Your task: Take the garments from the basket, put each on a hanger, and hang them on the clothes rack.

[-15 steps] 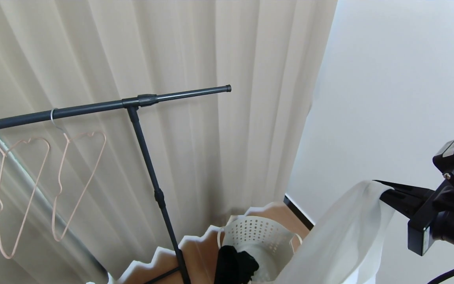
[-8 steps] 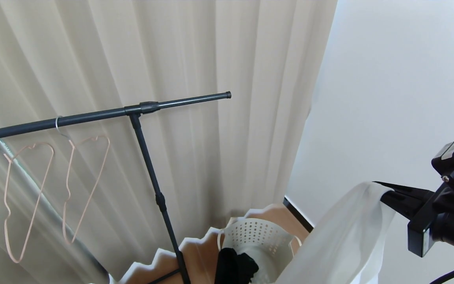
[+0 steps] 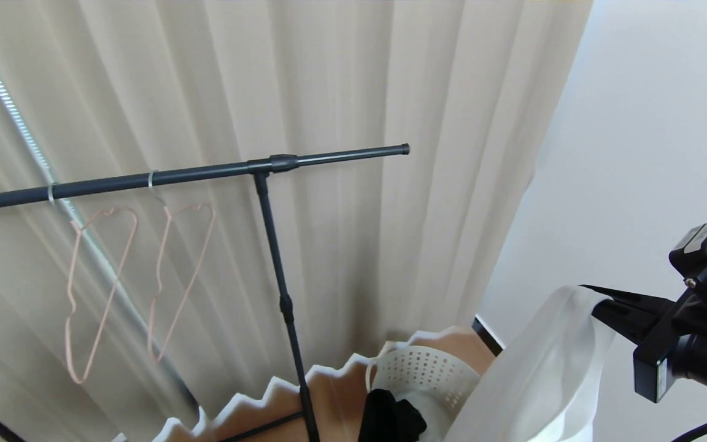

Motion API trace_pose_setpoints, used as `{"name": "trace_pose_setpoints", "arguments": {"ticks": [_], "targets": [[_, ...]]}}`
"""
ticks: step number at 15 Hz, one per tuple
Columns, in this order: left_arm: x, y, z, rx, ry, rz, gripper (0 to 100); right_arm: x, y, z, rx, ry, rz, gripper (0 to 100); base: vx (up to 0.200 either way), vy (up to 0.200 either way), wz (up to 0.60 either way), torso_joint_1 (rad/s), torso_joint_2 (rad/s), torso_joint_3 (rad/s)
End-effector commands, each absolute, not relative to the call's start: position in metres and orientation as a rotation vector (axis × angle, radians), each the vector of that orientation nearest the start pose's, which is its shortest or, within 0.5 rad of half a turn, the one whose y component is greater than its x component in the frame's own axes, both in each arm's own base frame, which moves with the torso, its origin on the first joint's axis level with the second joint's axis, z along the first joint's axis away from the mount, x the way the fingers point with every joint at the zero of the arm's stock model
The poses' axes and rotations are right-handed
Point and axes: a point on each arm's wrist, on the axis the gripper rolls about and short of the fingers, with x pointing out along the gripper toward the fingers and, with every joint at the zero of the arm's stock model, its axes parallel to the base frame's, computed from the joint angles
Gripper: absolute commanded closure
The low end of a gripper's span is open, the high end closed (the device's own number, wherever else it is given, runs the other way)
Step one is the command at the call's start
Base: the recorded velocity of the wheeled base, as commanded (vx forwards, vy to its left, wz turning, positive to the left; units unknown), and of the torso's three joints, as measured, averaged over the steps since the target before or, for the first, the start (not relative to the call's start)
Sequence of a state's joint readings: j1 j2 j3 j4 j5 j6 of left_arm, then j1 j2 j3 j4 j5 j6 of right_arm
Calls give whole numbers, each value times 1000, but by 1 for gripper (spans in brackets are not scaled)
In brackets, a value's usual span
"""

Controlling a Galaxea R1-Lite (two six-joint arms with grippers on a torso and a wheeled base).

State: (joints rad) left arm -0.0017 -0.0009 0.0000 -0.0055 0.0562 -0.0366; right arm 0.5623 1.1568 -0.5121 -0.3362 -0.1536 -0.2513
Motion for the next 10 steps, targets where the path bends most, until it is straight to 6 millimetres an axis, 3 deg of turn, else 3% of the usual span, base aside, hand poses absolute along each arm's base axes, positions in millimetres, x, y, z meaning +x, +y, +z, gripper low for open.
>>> {"name": "trace_pose_setpoints", "arguments": {"ticks": [1, 5, 7, 10], "targets": [[-23, 1, 76, -37, -7, 55, 0, 139, 84, 199, -356, 240, 442, 100, 0, 0, 600, -7, -2, 2], [-23, 1, 76, -39, -7, 55, 0, 139, 83, 199, -355, 239, 442, 100, 0, 0, 600, 4, 2, 2], [-23, 1, 76, -37, -7, 54, 0, 138, 83, 199, -355, 237, 442, 100, 0, 0, 0, 0, 0, 0], [-23, 1, 76, -37, -7, 54, 0, 138, 83, 199, -354, 236, 441, 100, 0, 200, 0, 2, 1, 1]]}}
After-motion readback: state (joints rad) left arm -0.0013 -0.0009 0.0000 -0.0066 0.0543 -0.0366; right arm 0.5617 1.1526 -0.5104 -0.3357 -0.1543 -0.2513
